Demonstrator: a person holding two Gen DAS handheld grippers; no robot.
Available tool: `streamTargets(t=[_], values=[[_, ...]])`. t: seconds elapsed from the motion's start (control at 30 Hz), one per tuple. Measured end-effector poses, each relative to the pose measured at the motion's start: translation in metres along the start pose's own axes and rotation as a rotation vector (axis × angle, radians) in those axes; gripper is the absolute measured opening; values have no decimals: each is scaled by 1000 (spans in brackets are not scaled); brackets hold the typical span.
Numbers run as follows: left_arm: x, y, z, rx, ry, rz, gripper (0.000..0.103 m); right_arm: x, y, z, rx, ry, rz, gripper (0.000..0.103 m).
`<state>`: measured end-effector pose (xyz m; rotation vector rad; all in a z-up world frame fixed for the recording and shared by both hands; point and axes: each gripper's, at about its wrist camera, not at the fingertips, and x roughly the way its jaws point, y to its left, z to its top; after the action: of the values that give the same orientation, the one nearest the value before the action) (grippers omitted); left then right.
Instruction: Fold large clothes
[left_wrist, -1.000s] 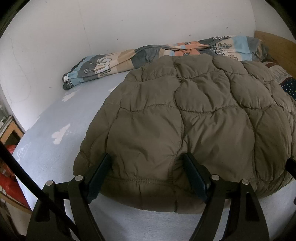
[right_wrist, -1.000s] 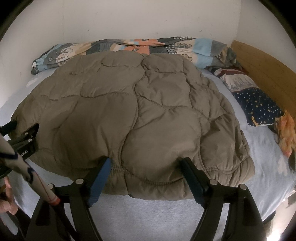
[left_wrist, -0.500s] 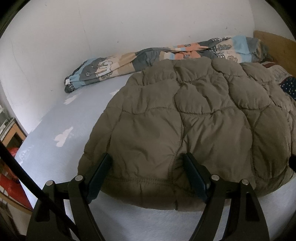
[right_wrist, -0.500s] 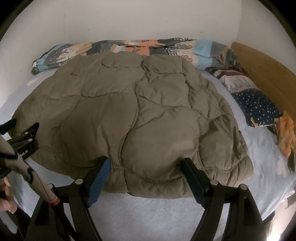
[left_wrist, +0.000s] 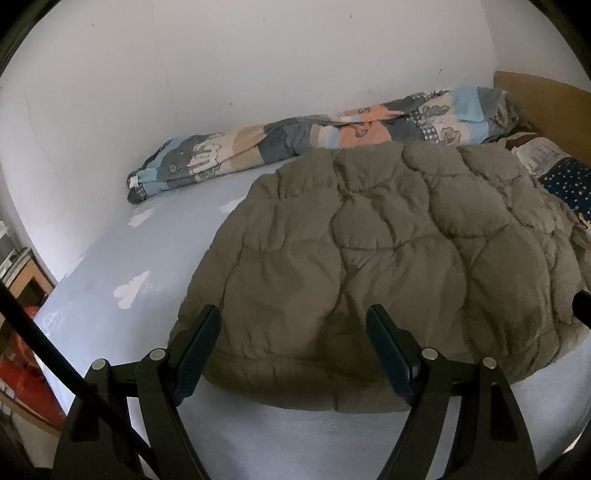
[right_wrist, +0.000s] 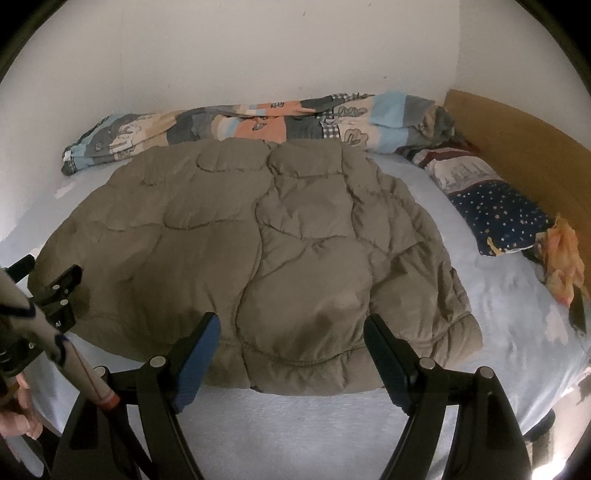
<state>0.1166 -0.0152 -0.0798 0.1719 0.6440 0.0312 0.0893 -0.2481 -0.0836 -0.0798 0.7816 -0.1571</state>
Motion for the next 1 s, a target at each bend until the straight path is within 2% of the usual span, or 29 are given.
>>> streamTargets(t=[0.5,0.8,0.9,1.0], values=[[-34,0,2,-42,-54,-45,80,-25,2,-4,19,-41,12,84],[-51,1,-8,-50,-48,-79,80,-38,1,-10,19,-55,12,84],[-62,5,-7,-50,-31,-91,85,-42,0,-10,22,-60,11,84],[-82,13,-3,-46,-62,-93,90,-46,-3,-12,31,-71,6,84]])
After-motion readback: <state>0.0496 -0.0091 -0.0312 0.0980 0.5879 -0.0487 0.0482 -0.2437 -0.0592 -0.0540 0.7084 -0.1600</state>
